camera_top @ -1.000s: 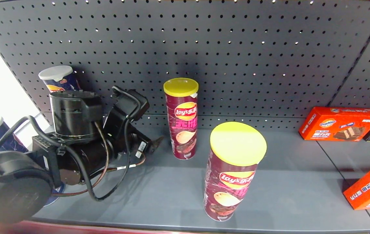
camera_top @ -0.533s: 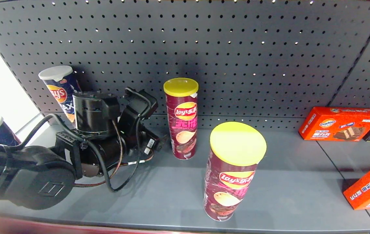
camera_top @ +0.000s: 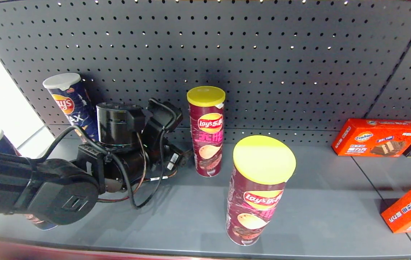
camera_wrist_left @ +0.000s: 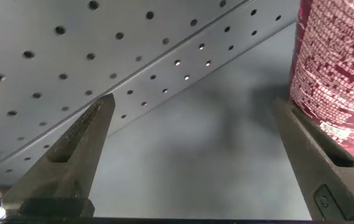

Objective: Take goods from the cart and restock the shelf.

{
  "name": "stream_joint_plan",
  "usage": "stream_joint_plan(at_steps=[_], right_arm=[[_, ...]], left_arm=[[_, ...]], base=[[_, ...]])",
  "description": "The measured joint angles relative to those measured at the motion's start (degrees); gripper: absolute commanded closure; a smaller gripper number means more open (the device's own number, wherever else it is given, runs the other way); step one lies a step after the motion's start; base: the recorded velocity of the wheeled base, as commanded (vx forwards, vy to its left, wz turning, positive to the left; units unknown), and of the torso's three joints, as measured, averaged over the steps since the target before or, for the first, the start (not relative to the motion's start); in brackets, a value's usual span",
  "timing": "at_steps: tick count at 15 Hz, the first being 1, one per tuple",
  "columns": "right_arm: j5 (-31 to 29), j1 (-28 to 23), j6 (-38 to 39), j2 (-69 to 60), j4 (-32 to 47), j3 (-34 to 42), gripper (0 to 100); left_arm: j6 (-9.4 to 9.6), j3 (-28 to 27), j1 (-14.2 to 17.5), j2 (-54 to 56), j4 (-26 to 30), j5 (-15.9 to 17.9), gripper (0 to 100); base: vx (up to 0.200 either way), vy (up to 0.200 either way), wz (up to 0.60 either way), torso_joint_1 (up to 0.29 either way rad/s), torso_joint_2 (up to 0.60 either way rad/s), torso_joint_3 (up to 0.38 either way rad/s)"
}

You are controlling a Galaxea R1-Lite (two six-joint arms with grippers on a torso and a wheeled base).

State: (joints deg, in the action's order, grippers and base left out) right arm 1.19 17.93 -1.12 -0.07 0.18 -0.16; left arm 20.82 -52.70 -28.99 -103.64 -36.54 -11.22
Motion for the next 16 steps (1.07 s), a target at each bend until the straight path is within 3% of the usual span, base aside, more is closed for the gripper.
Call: stream_joint_plan(at_steps=[16], right_arm=[[0.02, -0.05, 0.01, 0.00, 0.00, 0.00, 0]], left_arm=[[-0.07, -2.51, -2.76, -2.69, 0.00, -0.11, 0]], base=[[0.000, 0.000, 0.00, 0.000, 0.00, 0.000]])
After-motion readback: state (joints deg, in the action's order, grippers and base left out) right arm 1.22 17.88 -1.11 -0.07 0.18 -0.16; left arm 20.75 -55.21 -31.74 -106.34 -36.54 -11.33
